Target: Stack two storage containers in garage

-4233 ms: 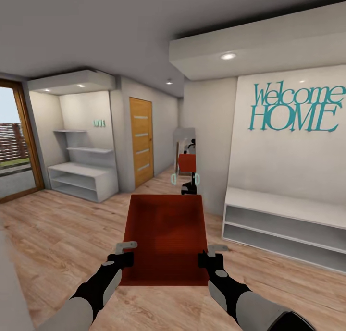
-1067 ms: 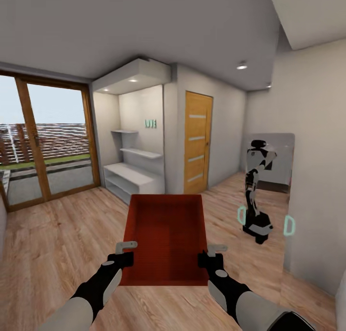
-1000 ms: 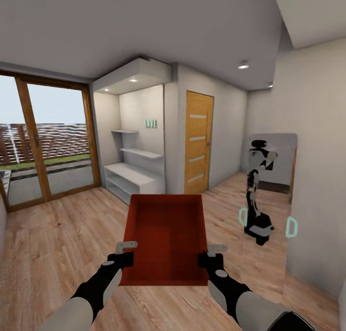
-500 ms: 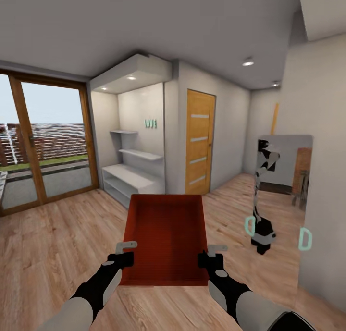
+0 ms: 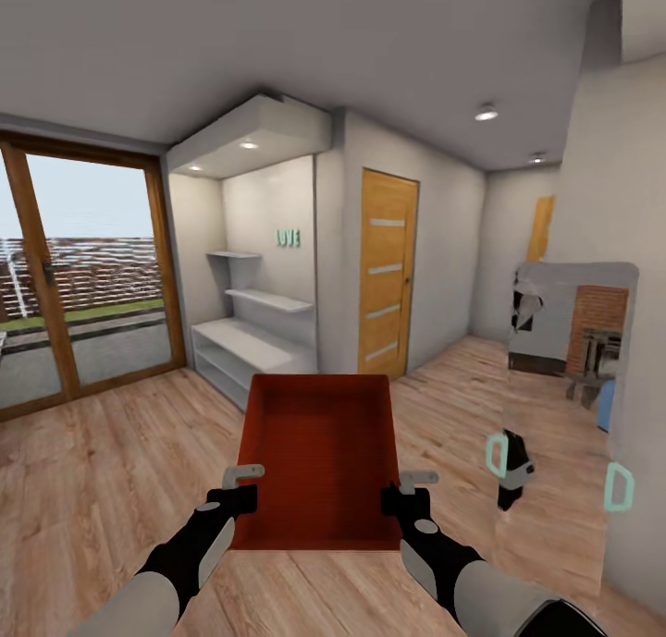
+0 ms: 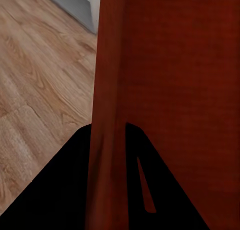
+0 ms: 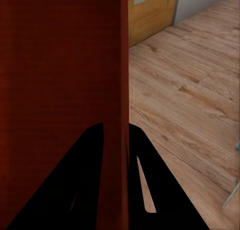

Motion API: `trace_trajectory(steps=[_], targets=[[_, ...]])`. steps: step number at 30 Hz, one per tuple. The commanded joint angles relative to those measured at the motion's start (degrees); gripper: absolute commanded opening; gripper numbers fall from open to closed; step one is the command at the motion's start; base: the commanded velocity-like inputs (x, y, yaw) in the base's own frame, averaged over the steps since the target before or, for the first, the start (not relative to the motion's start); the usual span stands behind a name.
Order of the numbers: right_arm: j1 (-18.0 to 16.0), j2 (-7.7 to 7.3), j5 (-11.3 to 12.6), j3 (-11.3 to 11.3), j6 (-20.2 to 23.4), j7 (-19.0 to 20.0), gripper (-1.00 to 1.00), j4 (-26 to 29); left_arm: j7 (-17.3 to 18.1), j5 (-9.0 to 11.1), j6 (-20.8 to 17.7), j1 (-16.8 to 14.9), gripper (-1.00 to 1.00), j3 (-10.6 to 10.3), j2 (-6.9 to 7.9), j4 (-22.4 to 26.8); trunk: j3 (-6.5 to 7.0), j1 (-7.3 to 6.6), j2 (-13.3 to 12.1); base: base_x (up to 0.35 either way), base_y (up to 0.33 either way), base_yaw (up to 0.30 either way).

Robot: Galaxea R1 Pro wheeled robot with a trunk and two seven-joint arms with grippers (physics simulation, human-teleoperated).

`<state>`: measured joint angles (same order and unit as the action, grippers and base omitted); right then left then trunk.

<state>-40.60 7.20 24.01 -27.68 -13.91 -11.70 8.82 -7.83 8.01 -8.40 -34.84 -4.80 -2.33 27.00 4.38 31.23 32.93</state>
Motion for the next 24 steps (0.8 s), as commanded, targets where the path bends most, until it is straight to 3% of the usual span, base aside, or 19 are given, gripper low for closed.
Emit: trace_trajectory(steps=[1, 8, 11, 14, 24], targets=[[0.0, -1.67, 0.7, 0.3, -0.2, 0.0, -1.00, -3.7, -0.8, 0.0, -0.4, -0.1, -1.00, 1.3, 1.19, 0.3, -0.01, 0.05, 0.0, 0.323, 0.028, -0.035], [0.0, -1.67, 0.8, 0.3, -0.2, 0.0, -1.00, -3.7, -0.8, 0.1, -0.4, -0.1, -1.00, 1.5, 1.19, 0.3, -0.01, 0.05, 0.0, 0.323, 0.116, -0.199], [0.0, -1.67, 0.7, 0.3, -0.2, 0.0, -1.00, -3.7, -0.8, 0.0, -0.3, -0.1, -1.00, 3.8, 1.19, 0.3, -0.01, 0.05, 0.0, 0.323, 0.163, -0.271], [0.0, -1.67, 0.7, 0.3, -0.2, 0.0, -1.00, -3.7, -0.8, 0.0, -0.3, -0.1, -1.00, 4.6, 1.19, 0.3, -0.01, 0.05, 0.0, 0.323, 0.172, -0.276], [0.0, -1.67, 0.7, 0.3, -0.2, 0.0, -1.00, -3.7, -0.7, 0.0, -0.3, -0.1, -1.00, 5.1, 1.13, 0.3, -0.01, 0.05, 0.0, 0.322, 0.175, -0.277]])
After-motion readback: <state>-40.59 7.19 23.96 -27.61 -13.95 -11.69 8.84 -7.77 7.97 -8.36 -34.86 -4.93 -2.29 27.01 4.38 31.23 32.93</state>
